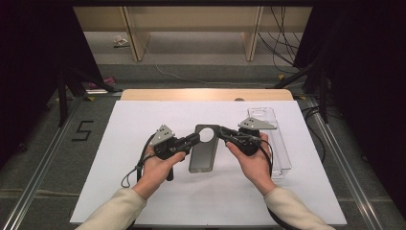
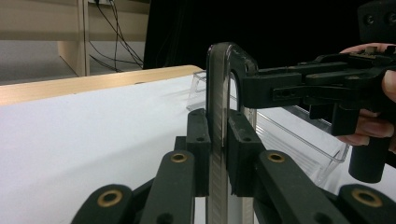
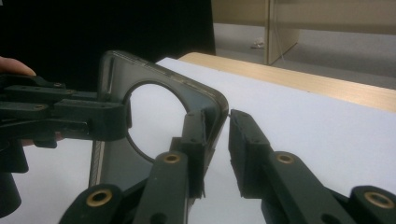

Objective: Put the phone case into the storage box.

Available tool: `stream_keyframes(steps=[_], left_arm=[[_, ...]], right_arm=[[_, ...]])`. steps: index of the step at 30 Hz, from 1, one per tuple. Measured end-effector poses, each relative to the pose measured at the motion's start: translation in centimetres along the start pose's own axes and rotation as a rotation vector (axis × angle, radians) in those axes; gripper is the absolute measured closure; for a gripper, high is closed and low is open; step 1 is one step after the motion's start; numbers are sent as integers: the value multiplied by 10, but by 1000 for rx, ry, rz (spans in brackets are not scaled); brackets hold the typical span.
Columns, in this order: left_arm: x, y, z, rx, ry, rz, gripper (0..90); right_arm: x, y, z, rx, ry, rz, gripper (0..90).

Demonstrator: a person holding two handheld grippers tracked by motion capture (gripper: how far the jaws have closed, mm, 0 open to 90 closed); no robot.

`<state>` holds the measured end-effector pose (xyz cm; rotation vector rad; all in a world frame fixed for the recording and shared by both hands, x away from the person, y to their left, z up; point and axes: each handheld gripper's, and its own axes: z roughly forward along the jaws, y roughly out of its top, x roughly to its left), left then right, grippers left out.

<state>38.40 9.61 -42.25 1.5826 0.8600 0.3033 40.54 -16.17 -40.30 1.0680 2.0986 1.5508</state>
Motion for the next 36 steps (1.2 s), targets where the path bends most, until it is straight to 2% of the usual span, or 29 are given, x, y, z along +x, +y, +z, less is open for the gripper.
stream_keyframes(steps=[16,23,30,36], left_arm=[[-2,-2,2,10,1,3,805],[-2,-4,3,22,4,3,802],[-3,-4,4,33,4,24,777],[-4,-2,4,60,11,74,704]], right_arm=[[0,2,-4,-34,3,33,841],[3,5,-7,-44,-2,14,848],[4,5,-8,-49,-10,3,850],[3,6,-9,-60,-19,-1,851]])
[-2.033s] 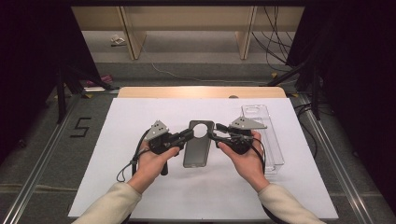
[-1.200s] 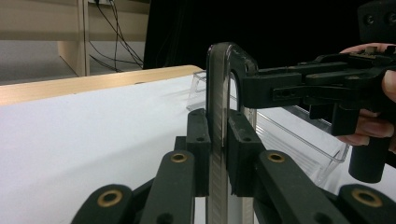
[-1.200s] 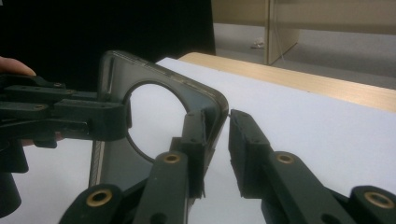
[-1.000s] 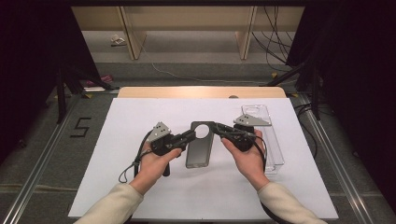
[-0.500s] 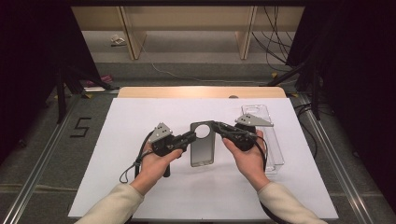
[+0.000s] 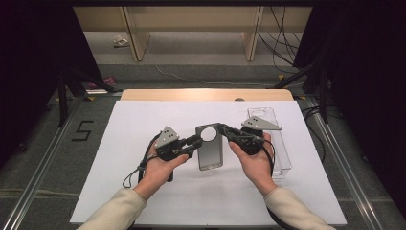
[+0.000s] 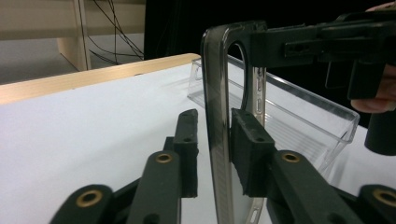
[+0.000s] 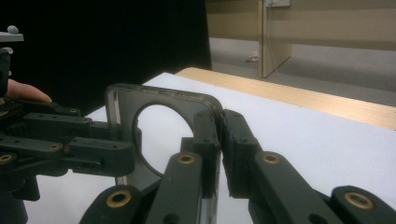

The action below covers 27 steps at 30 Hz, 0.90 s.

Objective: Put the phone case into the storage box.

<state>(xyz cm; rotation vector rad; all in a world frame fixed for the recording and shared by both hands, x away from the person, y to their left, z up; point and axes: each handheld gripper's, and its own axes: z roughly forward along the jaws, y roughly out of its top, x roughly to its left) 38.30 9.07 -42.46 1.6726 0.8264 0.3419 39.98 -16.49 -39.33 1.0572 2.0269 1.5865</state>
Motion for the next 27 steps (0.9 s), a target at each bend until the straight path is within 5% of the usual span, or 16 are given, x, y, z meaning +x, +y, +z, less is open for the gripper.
stream_keyframes(steps=[6,18,27], left_arm=[[-1,3,-1,10,23,32,584],[1,6,-9,84,51,119,167],[3,3,-21,116,44,177,59]], right_arm=[[-1,0,-1,-3,-8,1,850],[-3,2,-3,-13,-24,5,850],[-5,3,-5,-21,-30,9,850]])
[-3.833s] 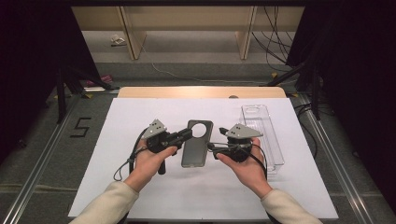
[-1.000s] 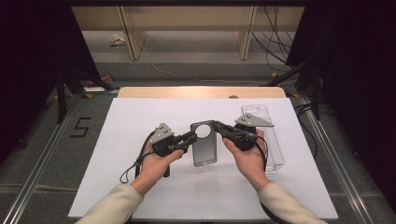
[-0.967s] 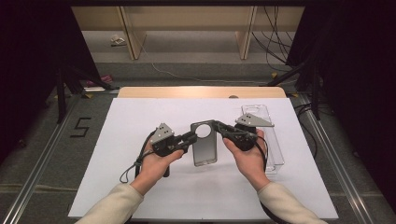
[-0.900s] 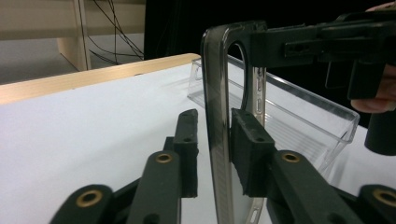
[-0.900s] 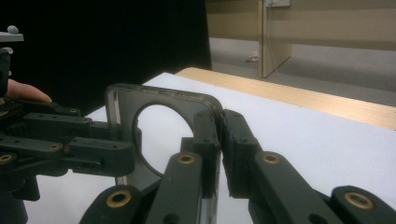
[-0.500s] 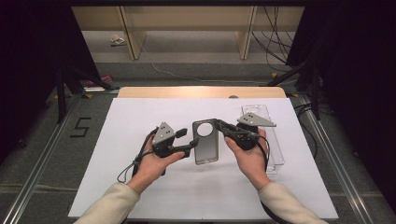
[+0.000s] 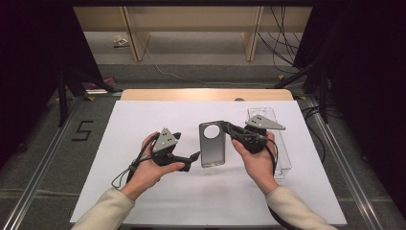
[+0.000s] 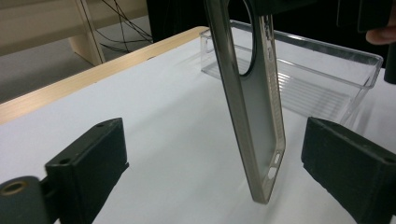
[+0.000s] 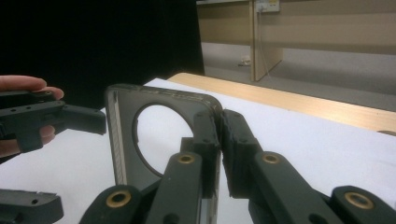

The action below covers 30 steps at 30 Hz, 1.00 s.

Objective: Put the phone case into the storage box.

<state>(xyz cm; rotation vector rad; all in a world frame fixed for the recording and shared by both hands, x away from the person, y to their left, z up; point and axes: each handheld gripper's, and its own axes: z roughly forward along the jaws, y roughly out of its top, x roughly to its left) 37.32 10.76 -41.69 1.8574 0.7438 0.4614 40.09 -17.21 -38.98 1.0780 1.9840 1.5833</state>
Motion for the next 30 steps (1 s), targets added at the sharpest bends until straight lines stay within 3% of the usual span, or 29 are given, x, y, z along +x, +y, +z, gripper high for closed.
stream_keyframes(steps=[9,30], left_arm=[[6,-4,-10,-3,-1,7,31],[12,-17,-46,-59,26,10,64]], right_arm=[[-1,1,-1,-2,-2,2,850],[-6,5,-5,-13,-15,21,849]])
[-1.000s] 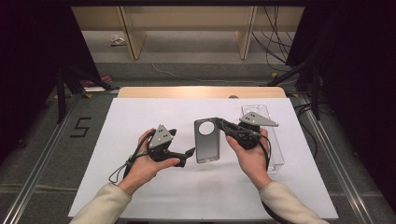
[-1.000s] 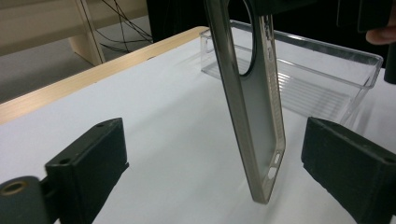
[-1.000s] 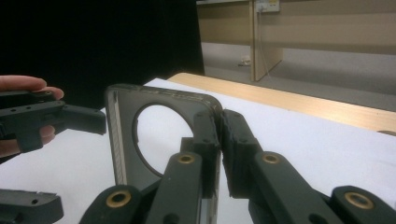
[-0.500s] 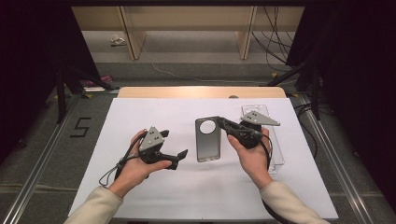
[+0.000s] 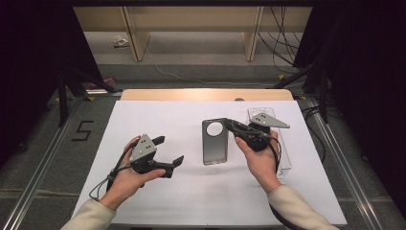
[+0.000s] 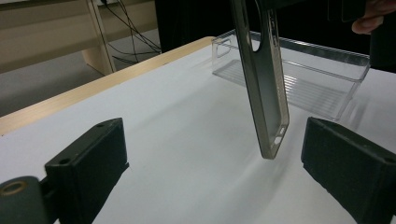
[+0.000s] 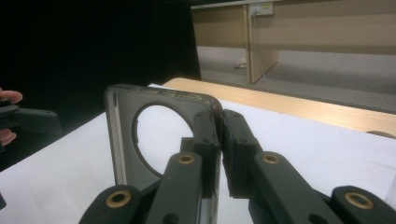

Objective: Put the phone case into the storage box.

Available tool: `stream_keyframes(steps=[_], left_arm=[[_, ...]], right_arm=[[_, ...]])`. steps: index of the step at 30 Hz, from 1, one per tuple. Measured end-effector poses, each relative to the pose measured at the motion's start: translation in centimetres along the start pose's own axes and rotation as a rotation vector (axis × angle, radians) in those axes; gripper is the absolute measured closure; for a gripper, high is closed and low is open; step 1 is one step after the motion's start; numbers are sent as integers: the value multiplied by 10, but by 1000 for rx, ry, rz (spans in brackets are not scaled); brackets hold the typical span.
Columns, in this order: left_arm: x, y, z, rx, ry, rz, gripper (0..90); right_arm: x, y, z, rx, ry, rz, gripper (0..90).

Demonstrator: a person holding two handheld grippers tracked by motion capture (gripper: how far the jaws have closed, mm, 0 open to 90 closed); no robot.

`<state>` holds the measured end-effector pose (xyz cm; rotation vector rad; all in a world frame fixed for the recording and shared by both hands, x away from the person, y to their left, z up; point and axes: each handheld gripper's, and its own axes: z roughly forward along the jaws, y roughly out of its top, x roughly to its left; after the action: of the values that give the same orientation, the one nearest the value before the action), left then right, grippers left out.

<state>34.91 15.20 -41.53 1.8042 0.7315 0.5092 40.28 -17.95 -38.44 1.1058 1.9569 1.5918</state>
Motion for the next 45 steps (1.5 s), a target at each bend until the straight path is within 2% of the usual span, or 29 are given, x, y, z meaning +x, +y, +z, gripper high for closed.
stream_keyframes(steps=[10,13,24,45], left_arm=[[5,-11,-16,8,19,-1,75],[6,-14,-20,12,23,7,78],[10,-20,-29,12,38,-3,90],[14,-23,-31,15,60,-1,108]], right_arm=[[-4,4,-4,-14,-11,8,849],[-5,5,-4,-16,-15,10,849],[-8,7,-7,-23,-22,17,850],[-14,14,-12,-46,-41,24,849]])
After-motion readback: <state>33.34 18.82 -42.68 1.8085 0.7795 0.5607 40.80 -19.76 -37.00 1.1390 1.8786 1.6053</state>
